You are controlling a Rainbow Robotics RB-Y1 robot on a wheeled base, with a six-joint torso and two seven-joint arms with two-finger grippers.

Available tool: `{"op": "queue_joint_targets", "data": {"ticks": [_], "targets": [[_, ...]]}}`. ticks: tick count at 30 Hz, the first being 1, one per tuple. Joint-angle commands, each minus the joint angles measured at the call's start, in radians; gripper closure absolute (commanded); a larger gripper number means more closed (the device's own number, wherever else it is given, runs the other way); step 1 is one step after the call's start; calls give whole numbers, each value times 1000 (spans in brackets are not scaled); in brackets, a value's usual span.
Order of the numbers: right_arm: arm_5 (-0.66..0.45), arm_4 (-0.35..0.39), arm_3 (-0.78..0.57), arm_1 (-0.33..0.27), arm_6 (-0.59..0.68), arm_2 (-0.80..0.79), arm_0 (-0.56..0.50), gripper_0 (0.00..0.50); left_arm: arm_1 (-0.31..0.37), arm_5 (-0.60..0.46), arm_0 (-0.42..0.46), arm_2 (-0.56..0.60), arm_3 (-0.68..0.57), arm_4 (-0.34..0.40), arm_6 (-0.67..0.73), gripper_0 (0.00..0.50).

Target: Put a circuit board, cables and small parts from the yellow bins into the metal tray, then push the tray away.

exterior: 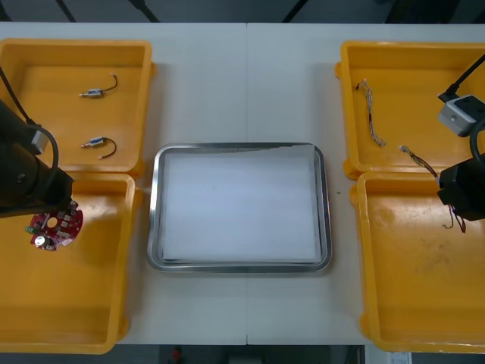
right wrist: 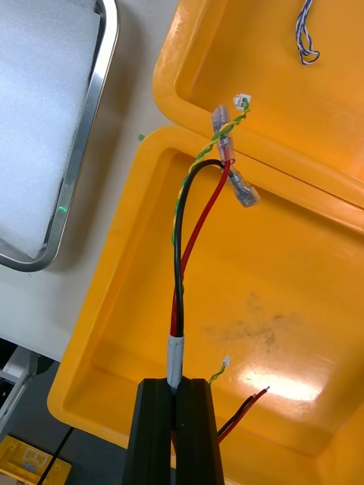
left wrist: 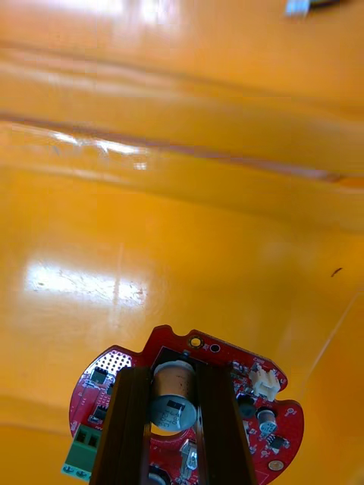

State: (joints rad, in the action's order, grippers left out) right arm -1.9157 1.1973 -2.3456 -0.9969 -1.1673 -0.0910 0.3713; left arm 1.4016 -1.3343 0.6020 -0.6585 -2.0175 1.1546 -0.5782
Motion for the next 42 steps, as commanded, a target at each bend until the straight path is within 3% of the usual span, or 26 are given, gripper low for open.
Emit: {"op": "queue_joint_targets", "data": {"ticks": [1,14,25,42], "targets": [[-4,-1,-23,-39,-34,2,28,500,43,-62,18,114,10,50,89,500],[-4,-1,-23,-39,-34,2,28,500,-23,-158,22,280,8,102,84,500],[-4,-1,-23,-39,-34,2,28,500,-142,-246,108,283,14,73,205,500],[-4,-1,-23,-39,-34,2,28,500,-306,-330,162,283,-17,4,362,500]]}}
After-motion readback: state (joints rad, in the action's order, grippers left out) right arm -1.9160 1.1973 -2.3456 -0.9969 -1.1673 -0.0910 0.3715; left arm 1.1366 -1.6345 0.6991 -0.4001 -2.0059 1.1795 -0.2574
